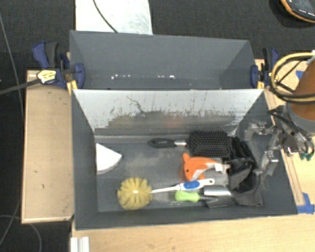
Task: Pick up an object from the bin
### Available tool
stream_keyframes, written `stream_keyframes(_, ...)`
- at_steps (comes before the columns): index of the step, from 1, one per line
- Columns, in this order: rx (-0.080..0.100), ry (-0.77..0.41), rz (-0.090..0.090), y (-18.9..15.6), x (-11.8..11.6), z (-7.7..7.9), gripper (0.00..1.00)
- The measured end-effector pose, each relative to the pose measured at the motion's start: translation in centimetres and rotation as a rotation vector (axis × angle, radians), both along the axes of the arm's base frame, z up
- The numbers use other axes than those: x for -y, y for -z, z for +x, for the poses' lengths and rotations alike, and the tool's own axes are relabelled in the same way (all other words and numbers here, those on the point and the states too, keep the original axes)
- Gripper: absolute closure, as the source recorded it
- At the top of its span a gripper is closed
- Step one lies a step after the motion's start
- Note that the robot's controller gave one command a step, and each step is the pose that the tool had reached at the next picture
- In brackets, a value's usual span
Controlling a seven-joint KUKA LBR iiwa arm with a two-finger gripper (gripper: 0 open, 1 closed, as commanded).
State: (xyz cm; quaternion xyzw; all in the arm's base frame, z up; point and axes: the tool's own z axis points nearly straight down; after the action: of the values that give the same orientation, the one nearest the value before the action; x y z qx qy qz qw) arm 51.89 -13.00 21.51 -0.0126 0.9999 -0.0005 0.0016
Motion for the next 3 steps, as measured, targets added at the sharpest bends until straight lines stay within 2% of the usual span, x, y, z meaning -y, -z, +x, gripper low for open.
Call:
stream_keyframes(2,0.000,0.000,0.000,0.1,0.0,0.0,0.00)
stream_keyframes(3,0.002,-0.083,0.000,1.8,-0.7,-0.8,0.00)
